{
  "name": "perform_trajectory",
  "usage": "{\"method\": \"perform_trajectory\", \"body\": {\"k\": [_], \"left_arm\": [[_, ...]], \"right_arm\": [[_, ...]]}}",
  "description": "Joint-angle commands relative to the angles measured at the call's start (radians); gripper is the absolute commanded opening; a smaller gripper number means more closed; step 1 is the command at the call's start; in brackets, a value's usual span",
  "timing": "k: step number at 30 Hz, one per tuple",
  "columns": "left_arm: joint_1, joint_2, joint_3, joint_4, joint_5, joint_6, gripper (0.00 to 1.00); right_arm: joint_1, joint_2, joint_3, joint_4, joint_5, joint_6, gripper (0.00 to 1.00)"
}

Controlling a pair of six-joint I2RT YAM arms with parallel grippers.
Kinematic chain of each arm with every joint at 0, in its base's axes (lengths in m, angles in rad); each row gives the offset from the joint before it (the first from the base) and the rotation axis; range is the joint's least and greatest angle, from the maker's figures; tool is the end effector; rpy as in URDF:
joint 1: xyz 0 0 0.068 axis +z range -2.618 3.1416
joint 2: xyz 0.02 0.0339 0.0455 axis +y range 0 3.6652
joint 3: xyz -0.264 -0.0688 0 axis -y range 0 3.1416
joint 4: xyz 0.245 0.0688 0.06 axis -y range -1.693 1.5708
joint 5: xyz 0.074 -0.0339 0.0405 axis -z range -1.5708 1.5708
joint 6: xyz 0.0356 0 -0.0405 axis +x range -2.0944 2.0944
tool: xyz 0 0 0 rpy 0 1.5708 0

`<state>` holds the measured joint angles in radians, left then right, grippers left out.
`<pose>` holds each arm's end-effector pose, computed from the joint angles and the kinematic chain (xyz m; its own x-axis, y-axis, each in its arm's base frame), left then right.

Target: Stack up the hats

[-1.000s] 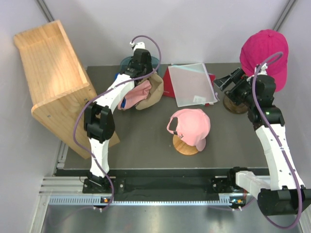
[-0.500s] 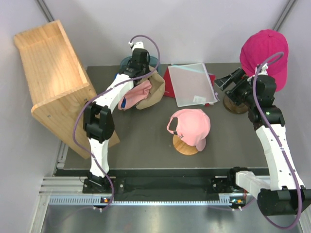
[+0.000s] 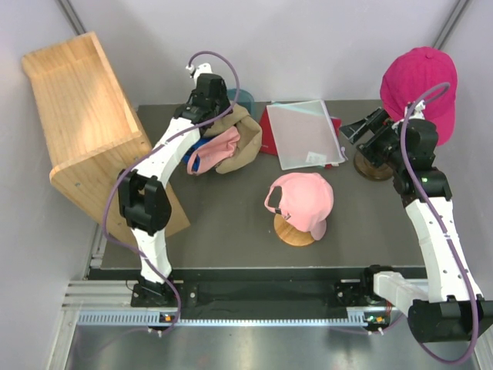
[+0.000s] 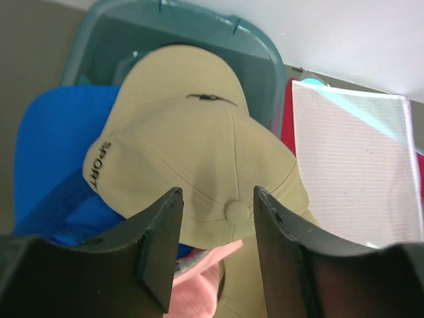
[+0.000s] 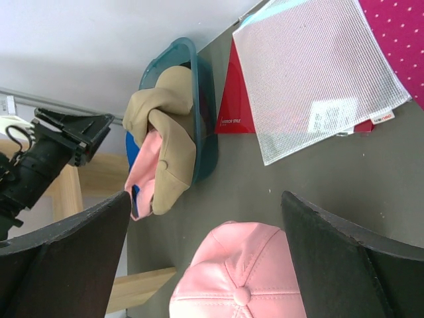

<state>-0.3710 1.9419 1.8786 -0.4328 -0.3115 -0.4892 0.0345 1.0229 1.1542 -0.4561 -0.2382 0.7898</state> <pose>0.4317 -0.1562 0.3526 -0.4357 -0.3105 -0.8448 -0.1256 0.9504 -0.2845 0.2200 0.0160 0.3958 -0.4071 0.6765 -0.6137 0.0456 0.6861 0.7261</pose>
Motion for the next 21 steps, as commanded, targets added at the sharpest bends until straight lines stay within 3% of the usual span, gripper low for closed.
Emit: {"method": "perform_trajectory", "body": {"k": [1,10,16,17,20,21], "left_arm": [[0.009,-0.011,-0.026,-0.032,0.09,-0.107,0.61],[0.023,0.043,-0.038,0.002,0.13,-0.152,0.63],[0.027,0.074,-0.03,0.019,0.141,-0.176,0.54],[0.029,0.075,-0.033,0.026,0.141,-0.177,0.52],[0.029,0.074,-0.045,0.063,0.13,-0.175,0.32],[0.029,0.074,-0.041,0.068,0.123,-0.173,0.19]], "right_arm": [[-0.01,-0.007,0.032,0.05,-0.01,0.006,0.94],[-0.01,-0.02,0.024,0.054,-0.012,0.008,0.94],[-0.01,-0.023,0.027,0.053,-0.012,0.006,0.94],[-0.01,-0.021,0.025,0.053,-0.012,0.006,0.94],[-0.01,-0.021,0.025,0.051,-0.013,0.006,0.94],[-0.01,-0.02,0.029,0.053,-0.013,0.006,0.95]]}}
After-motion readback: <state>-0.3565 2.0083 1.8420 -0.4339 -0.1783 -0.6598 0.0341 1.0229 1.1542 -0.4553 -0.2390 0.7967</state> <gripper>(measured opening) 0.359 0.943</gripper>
